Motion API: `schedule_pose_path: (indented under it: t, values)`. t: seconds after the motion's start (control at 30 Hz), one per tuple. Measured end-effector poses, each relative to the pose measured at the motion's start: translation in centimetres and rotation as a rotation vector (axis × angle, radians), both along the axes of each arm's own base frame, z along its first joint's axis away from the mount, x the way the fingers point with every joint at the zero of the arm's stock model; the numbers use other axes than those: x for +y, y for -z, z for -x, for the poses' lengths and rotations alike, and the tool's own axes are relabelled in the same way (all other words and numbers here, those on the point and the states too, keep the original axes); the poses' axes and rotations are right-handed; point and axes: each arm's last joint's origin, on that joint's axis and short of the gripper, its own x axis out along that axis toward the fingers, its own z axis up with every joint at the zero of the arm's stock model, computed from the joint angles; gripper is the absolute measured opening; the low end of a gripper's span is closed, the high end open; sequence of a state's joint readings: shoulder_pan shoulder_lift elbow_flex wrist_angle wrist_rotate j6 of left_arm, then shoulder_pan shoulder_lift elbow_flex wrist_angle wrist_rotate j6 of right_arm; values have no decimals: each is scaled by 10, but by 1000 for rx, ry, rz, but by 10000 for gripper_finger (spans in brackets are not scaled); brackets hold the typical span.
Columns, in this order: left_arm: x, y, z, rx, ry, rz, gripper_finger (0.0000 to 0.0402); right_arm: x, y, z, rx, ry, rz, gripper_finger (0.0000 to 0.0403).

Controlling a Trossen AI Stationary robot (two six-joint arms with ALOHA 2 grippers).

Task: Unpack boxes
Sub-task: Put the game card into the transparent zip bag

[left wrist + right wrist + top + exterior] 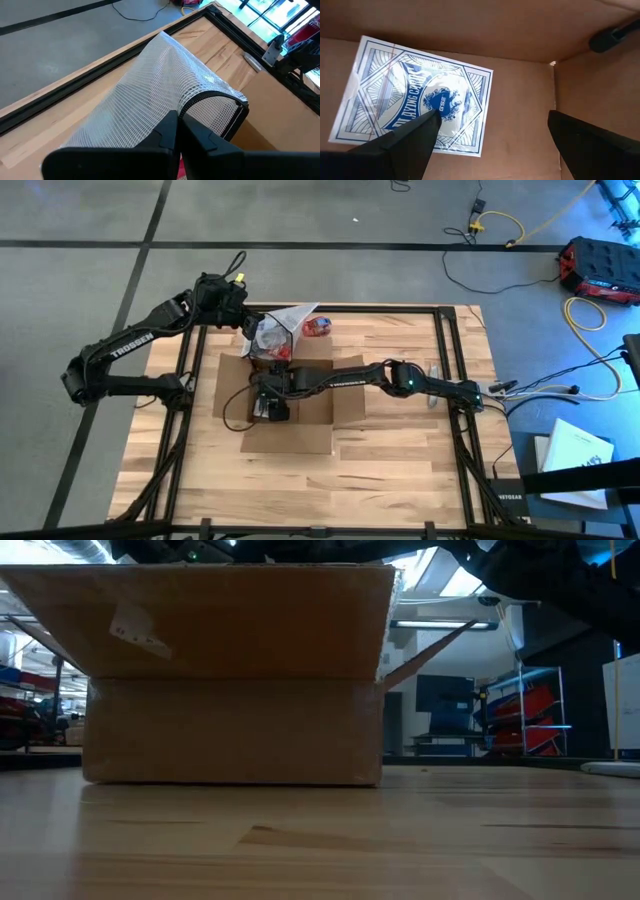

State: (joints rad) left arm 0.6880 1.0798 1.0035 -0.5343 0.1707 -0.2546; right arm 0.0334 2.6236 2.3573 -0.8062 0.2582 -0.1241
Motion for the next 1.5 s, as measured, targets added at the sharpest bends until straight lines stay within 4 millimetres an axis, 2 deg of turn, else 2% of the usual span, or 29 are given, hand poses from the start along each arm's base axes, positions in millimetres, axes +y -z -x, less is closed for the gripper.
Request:
schedule_pose_path:
  t: [0.47,1.03,1.27,1.5]
  values:
    - [0,0,0,-5,-5,4,0,-1,-1,-3,-36,20,13,362]
    - [0,0,0,2,5,-6,0,-1,-2,5,31,49,-2,362]
    - [0,0,0,13,15,-16,0,-1,-17,15,86,47,-12,362]
    - [0,0,0,14,15,-15,0,0,-19,28,189,111,-77,362]
